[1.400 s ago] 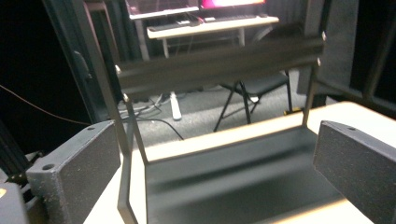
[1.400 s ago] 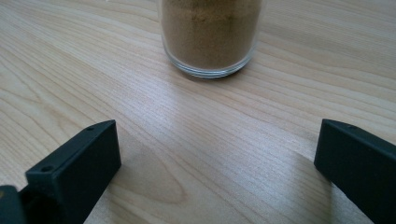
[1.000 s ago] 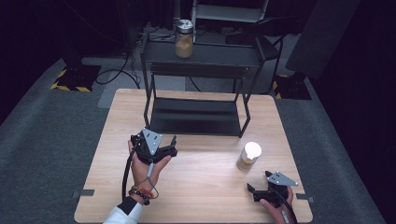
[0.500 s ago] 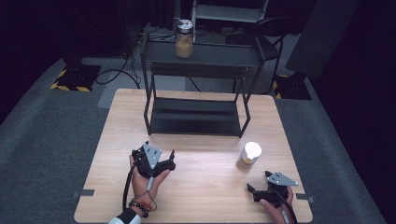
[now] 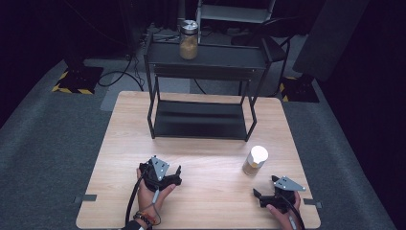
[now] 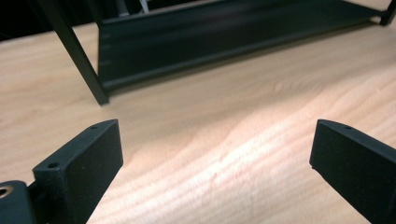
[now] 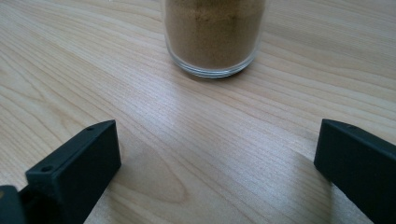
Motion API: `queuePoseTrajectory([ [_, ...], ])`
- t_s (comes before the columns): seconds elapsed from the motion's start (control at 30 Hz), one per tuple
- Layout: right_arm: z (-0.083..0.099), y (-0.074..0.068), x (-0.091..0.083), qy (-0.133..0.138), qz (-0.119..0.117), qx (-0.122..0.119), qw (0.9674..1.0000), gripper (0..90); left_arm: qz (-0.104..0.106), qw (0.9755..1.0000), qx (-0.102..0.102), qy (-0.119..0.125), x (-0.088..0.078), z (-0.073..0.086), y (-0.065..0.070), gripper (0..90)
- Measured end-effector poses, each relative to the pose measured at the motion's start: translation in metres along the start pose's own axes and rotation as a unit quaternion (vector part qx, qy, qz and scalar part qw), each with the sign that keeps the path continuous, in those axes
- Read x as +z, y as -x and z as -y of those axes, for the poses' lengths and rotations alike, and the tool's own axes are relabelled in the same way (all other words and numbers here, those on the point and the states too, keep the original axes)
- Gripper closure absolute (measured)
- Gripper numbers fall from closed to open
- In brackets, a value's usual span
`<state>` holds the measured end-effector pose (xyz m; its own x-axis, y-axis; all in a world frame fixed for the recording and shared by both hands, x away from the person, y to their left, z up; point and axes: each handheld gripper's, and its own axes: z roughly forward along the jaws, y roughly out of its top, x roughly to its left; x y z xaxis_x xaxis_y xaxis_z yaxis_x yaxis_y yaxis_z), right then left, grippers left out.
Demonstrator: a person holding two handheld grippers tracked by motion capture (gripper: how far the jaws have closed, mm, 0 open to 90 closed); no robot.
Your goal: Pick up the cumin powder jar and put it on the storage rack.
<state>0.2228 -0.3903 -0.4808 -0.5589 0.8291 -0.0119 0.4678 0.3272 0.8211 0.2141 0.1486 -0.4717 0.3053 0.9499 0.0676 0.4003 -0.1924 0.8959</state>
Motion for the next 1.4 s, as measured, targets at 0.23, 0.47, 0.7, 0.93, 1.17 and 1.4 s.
queuePoseTrajectory([
  [0.23,0.000,0.000,0.000,0.000,-0.001,-0.001,1.0000,0.0,-0.013,0.9997,0.004,-0.023,0.004,0.007,0.008,2.4],
  [0.47,0.000,0.000,0.000,0.000,-0.001,-0.001,1.0000,0.0,-0.012,0.9988,0.012,-0.046,0.008,0.010,0.014,2.5],
  [0.7,0.000,0.000,0.000,0.000,-0.001,-0.001,1.0000,0.0,0.000,0.9987,0.002,-0.051,0.011,0.014,0.011,2.5],
  [0.93,0.000,0.000,0.000,0.000,-0.001,-0.001,1.0000,0.0,0.017,0.9981,-0.018,-0.057,0.012,0.014,0.003,2.1],
  [1.17,0.000,0.000,0.000,0.000,-0.001,-0.001,1.0000,0.0,0.028,0.9972,-0.030,-0.063,0.014,0.013,-0.003,1.6],
  [1.4,0.000,0.000,0.000,0.000,-0.002,-0.001,1.0000,0.0,0.028,0.9972,-0.029,-0.062,0.014,0.013,-0.003,1.5],
])
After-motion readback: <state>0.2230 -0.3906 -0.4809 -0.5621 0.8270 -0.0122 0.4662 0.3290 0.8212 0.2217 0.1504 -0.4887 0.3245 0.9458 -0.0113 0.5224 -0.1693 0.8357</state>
